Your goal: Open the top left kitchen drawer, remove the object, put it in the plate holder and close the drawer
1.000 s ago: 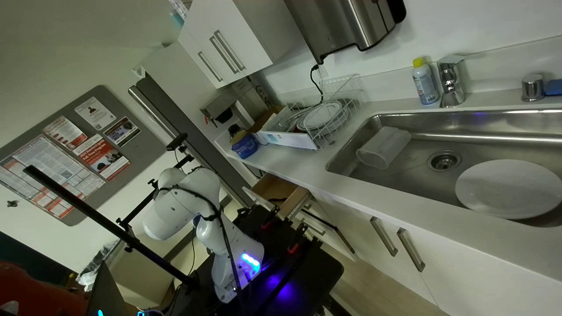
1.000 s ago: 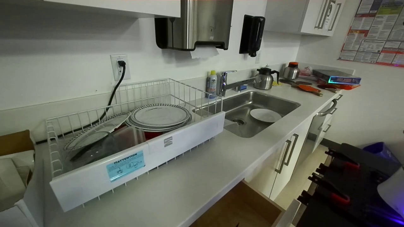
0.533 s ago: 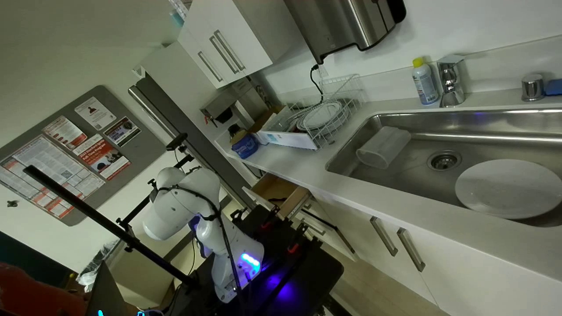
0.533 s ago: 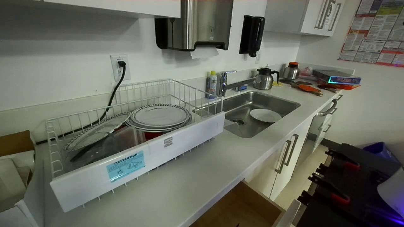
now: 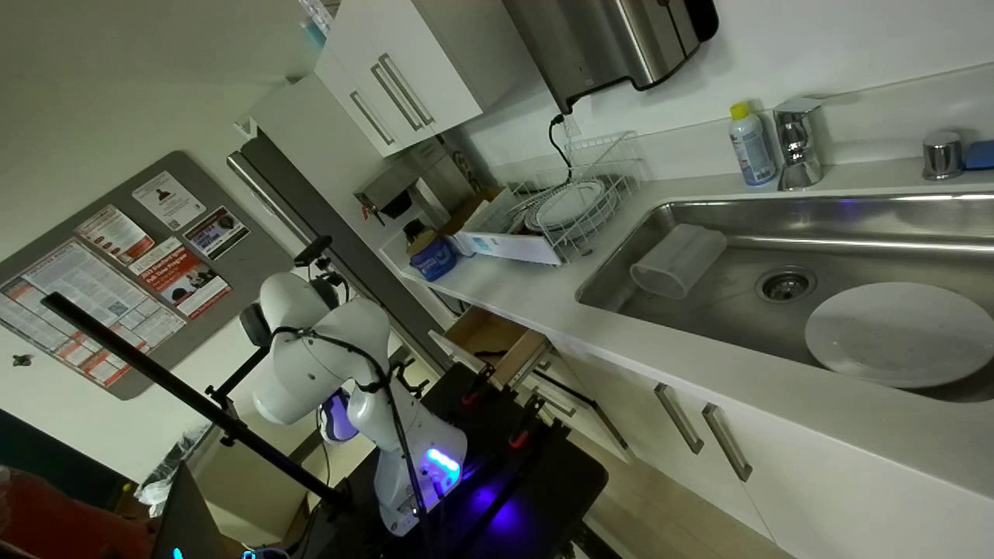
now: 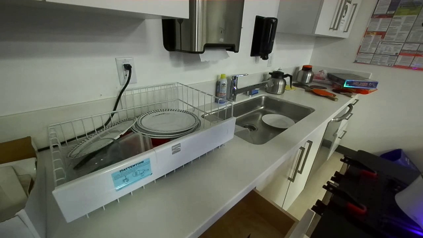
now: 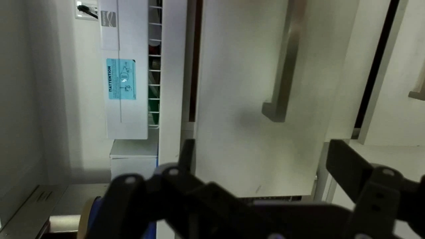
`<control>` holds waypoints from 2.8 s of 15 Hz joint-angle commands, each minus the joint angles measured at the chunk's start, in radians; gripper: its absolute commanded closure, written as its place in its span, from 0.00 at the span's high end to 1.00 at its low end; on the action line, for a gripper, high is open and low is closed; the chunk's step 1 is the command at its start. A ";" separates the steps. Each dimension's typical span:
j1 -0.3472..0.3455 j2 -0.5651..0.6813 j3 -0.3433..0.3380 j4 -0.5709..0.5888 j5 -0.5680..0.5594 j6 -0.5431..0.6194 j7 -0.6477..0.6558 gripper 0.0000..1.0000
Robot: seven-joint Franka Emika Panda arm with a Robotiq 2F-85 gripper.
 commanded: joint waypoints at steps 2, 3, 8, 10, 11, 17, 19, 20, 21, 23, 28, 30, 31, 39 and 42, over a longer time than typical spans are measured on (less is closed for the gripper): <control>-0.088 -0.208 0.025 -0.220 0.049 0.027 -0.041 1.00; -0.109 -0.238 0.028 -0.255 0.059 0.027 -0.038 1.00; -0.193 -0.376 0.050 -0.407 0.073 0.034 -0.021 1.00; -0.229 -0.439 0.072 -0.472 0.076 0.039 -0.015 1.00; -0.249 -0.472 0.085 -0.505 0.074 0.051 -0.010 1.00; -0.367 -0.660 0.142 -0.678 0.019 0.218 0.013 1.00; -0.335 -0.586 0.122 -0.606 0.032 0.180 0.001 1.00; -0.342 -0.603 0.122 -0.617 0.028 0.194 0.002 1.00; -0.342 -0.603 0.121 -0.617 0.029 0.193 0.002 1.00; -0.336 -0.592 0.121 -0.609 0.030 0.192 0.001 1.00; -0.343 -0.608 0.124 -0.619 0.043 0.188 0.027 1.00; -0.370 -0.655 0.131 -0.643 0.075 0.202 0.045 1.00; -0.384 -0.681 0.134 -0.654 0.092 0.214 0.047 1.00; -0.492 -0.889 0.144 -0.646 0.147 0.367 0.021 1.00; -0.555 -0.962 0.132 -0.641 0.206 0.520 0.038 1.00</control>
